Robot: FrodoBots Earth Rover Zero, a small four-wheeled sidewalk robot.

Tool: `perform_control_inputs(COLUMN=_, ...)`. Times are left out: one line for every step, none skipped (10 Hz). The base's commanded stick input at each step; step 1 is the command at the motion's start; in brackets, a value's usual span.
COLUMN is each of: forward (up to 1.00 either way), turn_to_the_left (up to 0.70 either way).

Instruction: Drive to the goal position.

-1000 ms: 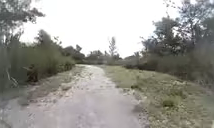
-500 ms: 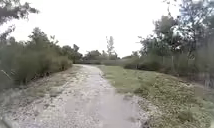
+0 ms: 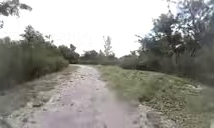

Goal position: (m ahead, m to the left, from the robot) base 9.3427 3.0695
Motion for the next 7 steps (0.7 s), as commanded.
perform_control_inputs(forward=0.70, turn_to_the_left=0.31)
perform_control_inputs(forward=0.70, turn_to_the_left=0.35)
perform_control_inputs(forward=0.70, turn_to_the_left=0.35)
perform_control_inputs(forward=0.70, turn_to_the_left=0.35)
perform_control_inputs(forward=0.70, turn_to_the_left=0.35)
perform_control_inputs(forward=0.70, turn_to_the_left=0.35)
perform_control_inputs(forward=0.70, turn_to_the_left=0.32)
